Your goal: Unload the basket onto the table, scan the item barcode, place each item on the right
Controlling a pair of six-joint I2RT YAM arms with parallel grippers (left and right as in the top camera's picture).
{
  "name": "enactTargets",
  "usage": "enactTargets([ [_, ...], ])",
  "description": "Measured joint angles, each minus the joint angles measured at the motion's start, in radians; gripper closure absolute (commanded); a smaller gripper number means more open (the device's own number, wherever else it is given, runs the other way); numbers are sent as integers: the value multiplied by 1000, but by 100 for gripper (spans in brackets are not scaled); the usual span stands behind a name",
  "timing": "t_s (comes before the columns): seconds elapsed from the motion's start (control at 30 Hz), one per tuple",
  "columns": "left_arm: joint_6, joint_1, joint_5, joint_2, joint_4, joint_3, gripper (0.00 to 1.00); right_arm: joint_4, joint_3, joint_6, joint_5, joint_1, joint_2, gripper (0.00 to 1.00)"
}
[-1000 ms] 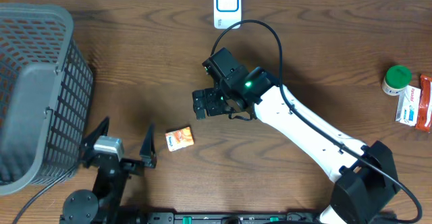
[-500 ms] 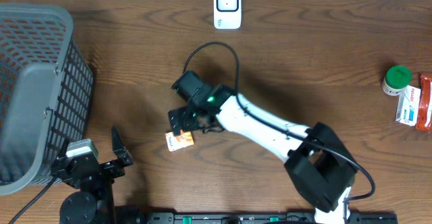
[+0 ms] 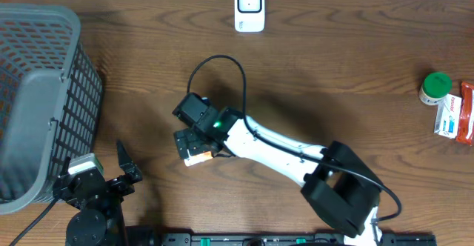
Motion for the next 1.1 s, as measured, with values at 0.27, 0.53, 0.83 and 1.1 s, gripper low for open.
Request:
enactTargets([
  [0.27, 0, 0, 0, 0, -24, 0, 2, 27, 3, 34, 29, 64, 79, 1],
  [0.53, 0, 0, 0, 0, -32, 0, 1, 3, 16, 47, 42, 63, 89, 17],
  [0.83, 0, 0, 0, 0, -87, 0, 1, -75, 29, 54, 48, 48, 95, 31],
  [1.1, 0, 0, 0, 0, -98, 0, 1, -261, 73, 51, -66, -6, 95, 30],
])
